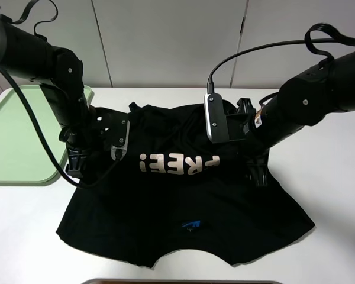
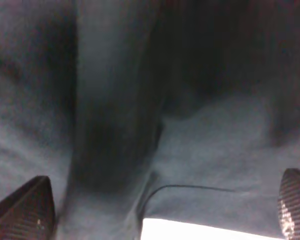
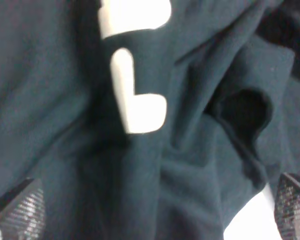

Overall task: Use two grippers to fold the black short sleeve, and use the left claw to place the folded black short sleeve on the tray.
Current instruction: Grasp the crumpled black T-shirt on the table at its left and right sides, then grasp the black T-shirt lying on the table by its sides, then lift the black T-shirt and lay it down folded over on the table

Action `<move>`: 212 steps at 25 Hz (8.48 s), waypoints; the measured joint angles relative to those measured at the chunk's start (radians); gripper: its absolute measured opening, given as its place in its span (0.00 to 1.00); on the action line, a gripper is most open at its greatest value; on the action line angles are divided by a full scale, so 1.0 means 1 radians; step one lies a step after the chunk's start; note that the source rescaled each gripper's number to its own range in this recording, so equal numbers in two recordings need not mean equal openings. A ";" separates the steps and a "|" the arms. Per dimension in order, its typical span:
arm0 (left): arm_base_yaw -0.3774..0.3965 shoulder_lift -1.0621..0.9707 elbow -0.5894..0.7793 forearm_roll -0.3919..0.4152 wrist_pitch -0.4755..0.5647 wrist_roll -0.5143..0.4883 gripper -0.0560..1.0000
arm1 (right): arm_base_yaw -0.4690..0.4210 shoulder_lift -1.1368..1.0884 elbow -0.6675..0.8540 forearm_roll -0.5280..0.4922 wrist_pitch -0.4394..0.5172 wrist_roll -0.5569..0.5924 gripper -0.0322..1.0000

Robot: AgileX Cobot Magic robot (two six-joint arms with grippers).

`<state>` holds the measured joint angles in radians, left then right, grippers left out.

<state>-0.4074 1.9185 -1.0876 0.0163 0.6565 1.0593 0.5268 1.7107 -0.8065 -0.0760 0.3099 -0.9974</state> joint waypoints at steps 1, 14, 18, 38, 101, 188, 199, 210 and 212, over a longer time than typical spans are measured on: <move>0.001 0.000 0.000 0.000 -0.003 0.004 0.89 | 0.000 0.007 0.000 0.000 -0.010 -0.001 1.00; 0.001 0.006 0.002 -0.022 -0.012 0.022 0.89 | 0.000 0.115 -0.001 0.000 -0.014 -0.027 1.00; 0.001 0.006 0.004 -0.026 -0.015 0.027 0.89 | 0.000 0.134 -0.001 -0.001 -0.007 -0.027 1.00; 0.001 0.006 0.010 -0.042 -0.017 0.029 0.89 | -0.058 0.148 -0.001 -0.004 0.014 -0.028 0.03; 0.001 -0.331 0.011 0.057 0.032 -0.101 0.06 | -0.058 -0.185 0.000 0.049 0.062 0.041 0.03; -0.012 -0.902 -0.407 -0.078 0.502 -0.203 0.05 | -0.046 -0.846 -0.469 0.227 0.865 0.281 0.03; -0.012 -0.940 -0.272 -0.088 0.502 -0.252 0.05 | -0.046 -0.842 -0.399 0.234 0.881 0.328 0.03; -0.016 -0.718 -0.165 0.082 0.359 -0.252 0.05 | -0.036 -0.543 -0.354 -0.080 0.666 0.328 0.03; -0.016 -0.662 -0.165 0.157 0.285 -0.255 0.05 | -0.058 -0.477 -0.353 -0.116 0.574 0.328 0.03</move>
<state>-0.4230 1.2569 -1.2523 0.1737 0.9412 0.8045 0.4685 1.2339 -1.1594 -0.1917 0.8844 -0.6691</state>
